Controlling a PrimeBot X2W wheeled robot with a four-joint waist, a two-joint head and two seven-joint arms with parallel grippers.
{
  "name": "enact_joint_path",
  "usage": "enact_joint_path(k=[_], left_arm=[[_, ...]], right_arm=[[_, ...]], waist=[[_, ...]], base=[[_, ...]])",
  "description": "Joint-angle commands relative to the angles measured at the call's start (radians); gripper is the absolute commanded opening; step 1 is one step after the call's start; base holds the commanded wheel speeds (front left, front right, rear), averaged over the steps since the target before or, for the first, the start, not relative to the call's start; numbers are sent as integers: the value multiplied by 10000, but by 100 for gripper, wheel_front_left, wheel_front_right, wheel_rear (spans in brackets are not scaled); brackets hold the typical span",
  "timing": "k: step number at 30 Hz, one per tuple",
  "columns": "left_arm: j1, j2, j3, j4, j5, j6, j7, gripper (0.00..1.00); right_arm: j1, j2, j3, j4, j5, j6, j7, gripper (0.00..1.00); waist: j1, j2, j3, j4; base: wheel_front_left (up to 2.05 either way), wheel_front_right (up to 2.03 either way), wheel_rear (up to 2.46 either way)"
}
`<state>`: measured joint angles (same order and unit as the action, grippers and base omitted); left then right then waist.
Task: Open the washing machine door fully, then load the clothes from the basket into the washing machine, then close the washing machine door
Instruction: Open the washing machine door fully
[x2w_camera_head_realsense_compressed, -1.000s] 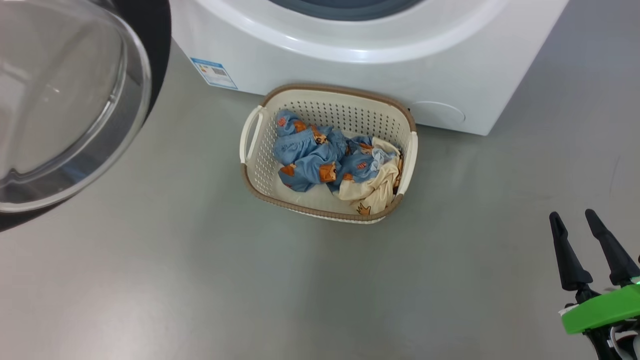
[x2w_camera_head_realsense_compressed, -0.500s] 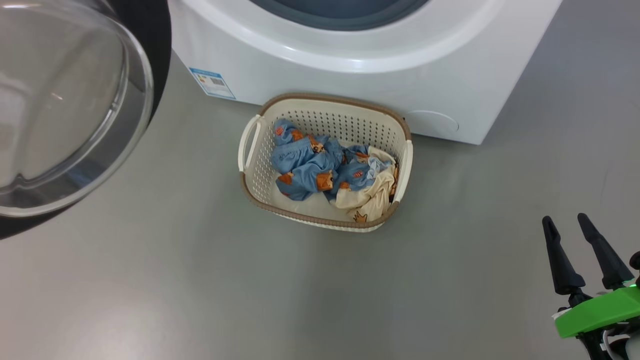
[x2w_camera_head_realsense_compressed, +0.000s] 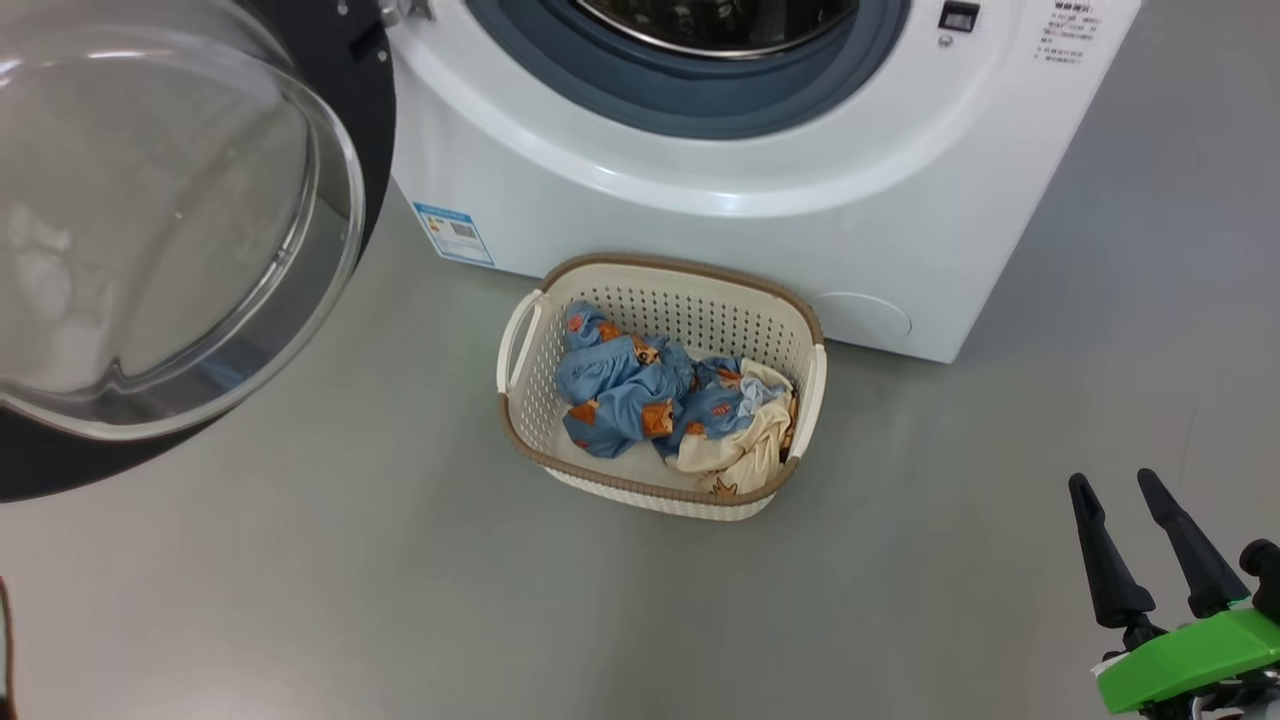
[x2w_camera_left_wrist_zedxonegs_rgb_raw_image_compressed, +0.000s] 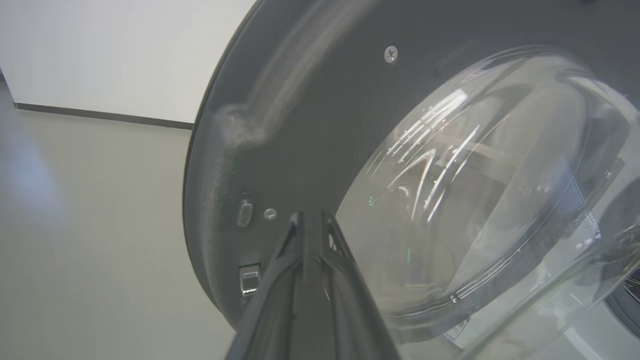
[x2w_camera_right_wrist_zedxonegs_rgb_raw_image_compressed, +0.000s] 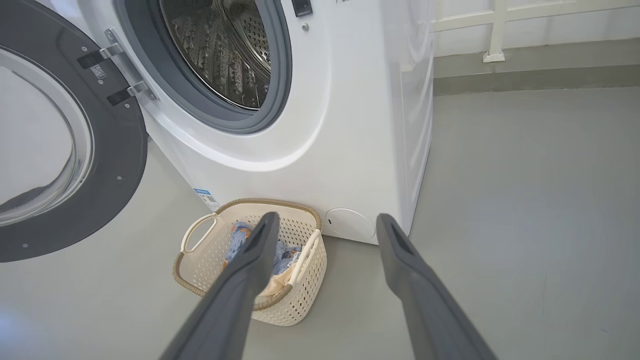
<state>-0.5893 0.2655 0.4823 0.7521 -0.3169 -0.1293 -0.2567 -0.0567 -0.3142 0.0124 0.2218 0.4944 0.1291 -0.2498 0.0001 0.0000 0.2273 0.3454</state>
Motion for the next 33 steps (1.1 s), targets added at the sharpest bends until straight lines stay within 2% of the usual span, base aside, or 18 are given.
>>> enact_joint_path(k=[1, 2, 3, 4, 5, 11, 16, 25, 33], left_arm=[[584, 471, -126, -524, -265, -13, -51, 28], [759, 432, -265, -631, -368, -13, -51, 39], [928, 384, -404, -768, -493, -13, -51, 59], [1109, 341, -539, -915, -595, -13, -51, 68], [1282, 274, -726, -1081, -709, -13, -51, 98], [2255, 77, -1594, -2014, -1216, -13, -51, 100], [2897, 82, -2476, -2819, -1239, -13, -51, 100], [3446, -90, -3617, -3762, -1175, -13, -51, 100], [3603, -71, -4532, -4066, -1181, -13, -51, 100]], right_arm=[[217, -85, 122, -215, 63, 16, -120, 100], [260, -64, 116, -220, 66, 16, -120, 100], [302, -42, 105, -220, 67, 16, -120, 100], [347, -21, 101, -218, 69, 16, -120, 100], [375, -4, 101, -219, 71, 16, -120, 100], [467, 90, 118, -231, 105, 16, -120, 100], [559, 150, 114, -251, 126, 16, -120, 100], [501, 289, 7, -314, 111, 16, -120, 100], [485, 349, -90, -354, 87, 16, -120, 100]], waist=[[0, 0, -316, 28], [0, 0, -365, 24], [0, 0, -434, 29], [0, 0, -492, 30], [0, 0, -534, 23], [0, 0, -762, -98], [0, 0, -899, -351], [0, 0, -874, -1147], [0, 0, -813, -1898]], base=[[0, 0, 0], [0, 0, 0], [0, 0, 0], [0, 0, 0], [0, 0, 0], [0, 0, 0], [0, 0, 0], [0, 0, 0], [0, 0, 0]])
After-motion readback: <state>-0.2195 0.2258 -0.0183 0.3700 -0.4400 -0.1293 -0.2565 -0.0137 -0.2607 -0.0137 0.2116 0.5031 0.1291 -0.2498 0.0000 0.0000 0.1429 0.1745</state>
